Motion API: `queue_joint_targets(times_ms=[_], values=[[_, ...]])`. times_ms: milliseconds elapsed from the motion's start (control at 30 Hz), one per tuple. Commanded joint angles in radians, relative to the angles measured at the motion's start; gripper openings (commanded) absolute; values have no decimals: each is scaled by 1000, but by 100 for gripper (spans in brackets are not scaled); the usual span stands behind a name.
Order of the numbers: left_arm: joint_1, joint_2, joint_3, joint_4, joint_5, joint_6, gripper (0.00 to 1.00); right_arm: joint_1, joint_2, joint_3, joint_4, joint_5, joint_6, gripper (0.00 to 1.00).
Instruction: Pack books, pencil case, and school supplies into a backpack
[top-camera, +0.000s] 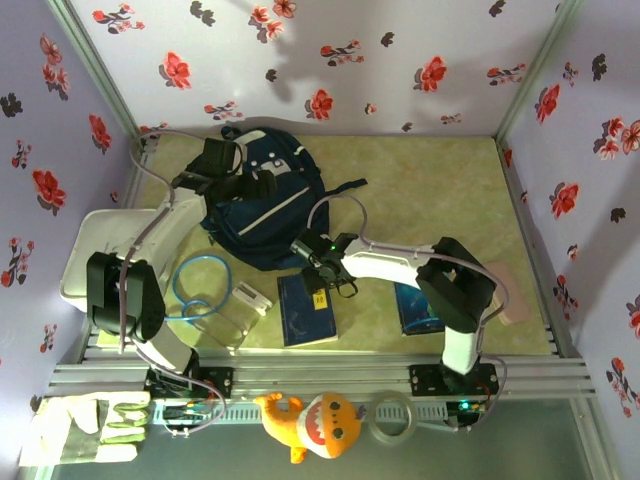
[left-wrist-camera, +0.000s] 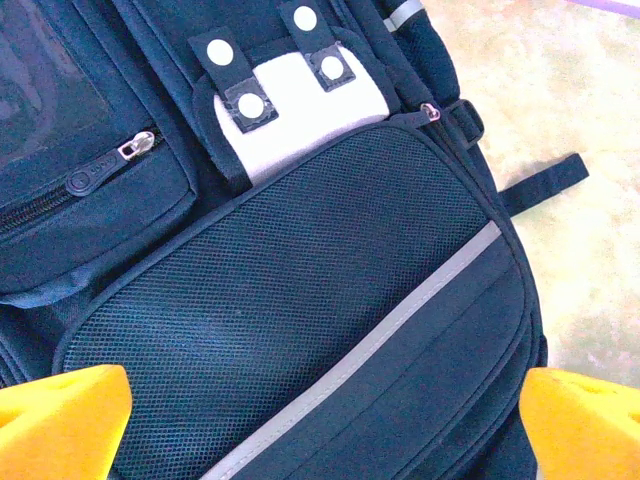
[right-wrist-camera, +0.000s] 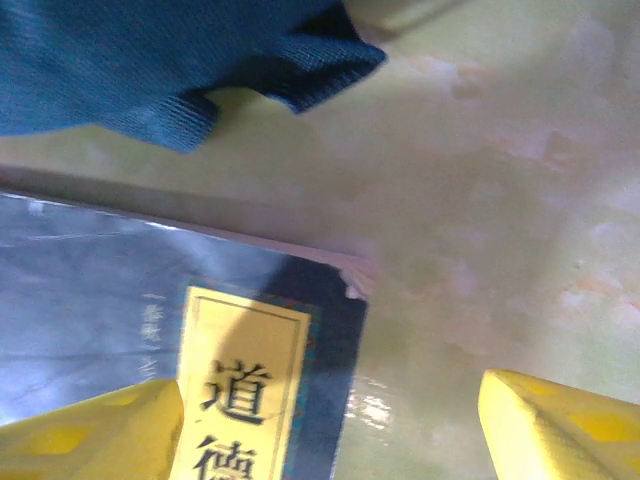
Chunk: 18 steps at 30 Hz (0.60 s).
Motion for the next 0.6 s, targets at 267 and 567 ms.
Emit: queue_joint_targets(times_ms=[267,567], values=[[7,-33,16,4,11,23,100,-119,3,-45,-154,170,60,78],[-4,-22,30,-4,98,4,100,-262,-42,-67,-81,229,-20,78]])
